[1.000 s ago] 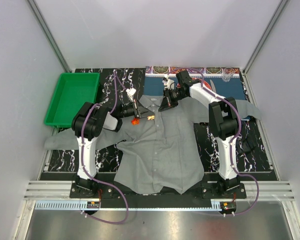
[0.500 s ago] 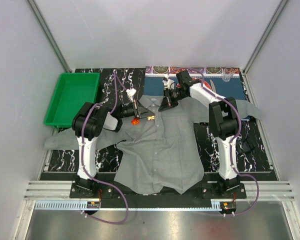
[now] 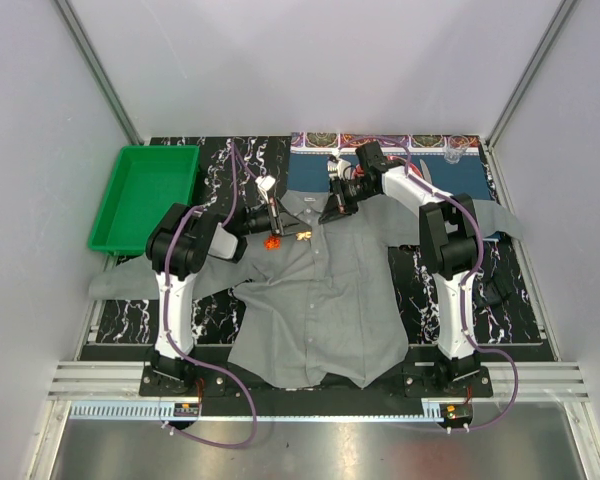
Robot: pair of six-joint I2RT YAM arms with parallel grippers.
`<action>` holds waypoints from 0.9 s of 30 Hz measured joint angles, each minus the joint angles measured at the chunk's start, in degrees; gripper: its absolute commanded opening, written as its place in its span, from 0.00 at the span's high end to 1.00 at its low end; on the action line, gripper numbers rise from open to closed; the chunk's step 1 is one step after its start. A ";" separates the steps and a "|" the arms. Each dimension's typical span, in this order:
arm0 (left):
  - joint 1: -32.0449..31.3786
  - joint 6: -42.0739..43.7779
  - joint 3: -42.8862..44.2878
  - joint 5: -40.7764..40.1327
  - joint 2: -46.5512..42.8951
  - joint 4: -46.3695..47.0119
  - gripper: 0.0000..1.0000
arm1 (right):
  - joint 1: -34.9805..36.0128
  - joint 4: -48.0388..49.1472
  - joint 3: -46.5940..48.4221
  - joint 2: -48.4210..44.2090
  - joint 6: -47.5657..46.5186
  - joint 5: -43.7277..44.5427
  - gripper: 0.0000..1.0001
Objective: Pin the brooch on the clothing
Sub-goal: Pin the brooch to the clothes.
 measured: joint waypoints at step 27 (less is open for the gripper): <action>-0.52 1.05 2.16 0.72 1.16 0.02 1.00 | -0.70 0.68 -1.62 -0.42 -0.94 -1.77 1.00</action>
